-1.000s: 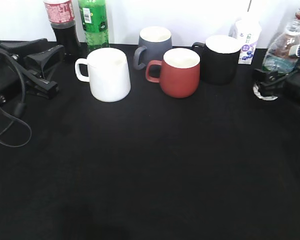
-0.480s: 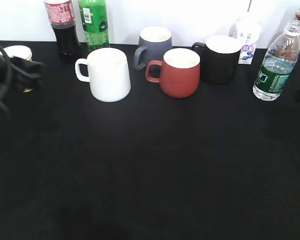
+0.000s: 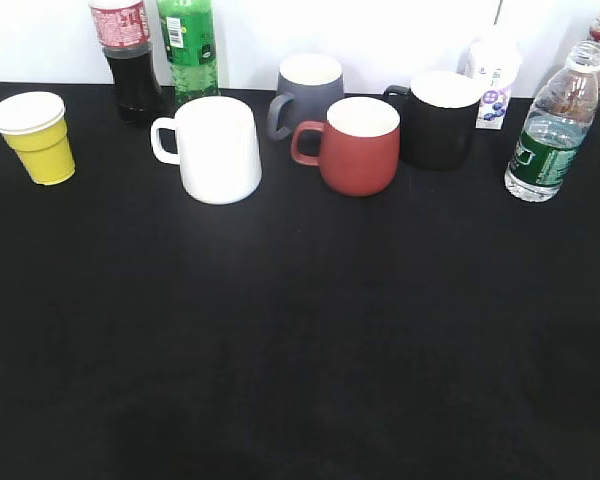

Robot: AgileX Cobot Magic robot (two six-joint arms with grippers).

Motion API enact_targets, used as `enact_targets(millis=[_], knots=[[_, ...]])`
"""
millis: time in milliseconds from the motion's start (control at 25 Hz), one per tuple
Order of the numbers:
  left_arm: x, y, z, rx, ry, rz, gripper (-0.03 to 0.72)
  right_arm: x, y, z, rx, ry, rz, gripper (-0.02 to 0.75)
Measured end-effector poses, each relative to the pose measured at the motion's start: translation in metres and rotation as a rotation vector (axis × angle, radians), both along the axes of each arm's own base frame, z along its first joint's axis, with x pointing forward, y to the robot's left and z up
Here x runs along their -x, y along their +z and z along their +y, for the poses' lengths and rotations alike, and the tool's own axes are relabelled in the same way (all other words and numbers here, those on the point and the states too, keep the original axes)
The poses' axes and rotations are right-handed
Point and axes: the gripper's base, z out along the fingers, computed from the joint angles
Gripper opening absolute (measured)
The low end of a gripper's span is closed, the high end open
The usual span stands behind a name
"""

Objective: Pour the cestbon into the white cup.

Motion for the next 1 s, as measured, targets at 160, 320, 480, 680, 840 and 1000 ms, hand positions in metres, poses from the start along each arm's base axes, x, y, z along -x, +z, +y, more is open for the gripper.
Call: enact_targets(millis=[160, 320, 480, 680, 840, 1000], knots=[[0.056, 0.000, 0.025, -0.014, -0.032, -0.072, 0.290, 0.066, -0.020, -0.020, 0.042, -0.017, -0.048, 0.596], [0.068, -0.044, 0.028, -0.030, -0.060, 0.001, 0.290, 0.079, -0.057, -0.030, 0.103, -0.068, -0.077, 0.594], [0.074, -0.070, 0.030, -0.019, -0.064, -0.022, 0.290, 0.068, -0.071, -0.031, 0.145, -0.085, -0.065, 0.594], [0.073, -0.071, 0.030, -0.019, -0.068, -0.038, 0.290, 0.060, -0.072, -0.027, 0.126, -0.073, -0.140, 0.594], [0.073, -0.071, 0.030, -0.019, -0.068, -0.038, 0.290, 0.060, -0.072, -0.026, 0.112, -0.065, -0.143, 0.594], [0.073, -0.071, 0.030, -0.023, -0.007, -0.038, 0.290, 0.061, -0.072, -0.025, 0.115, -0.149, -0.140, 0.594]])
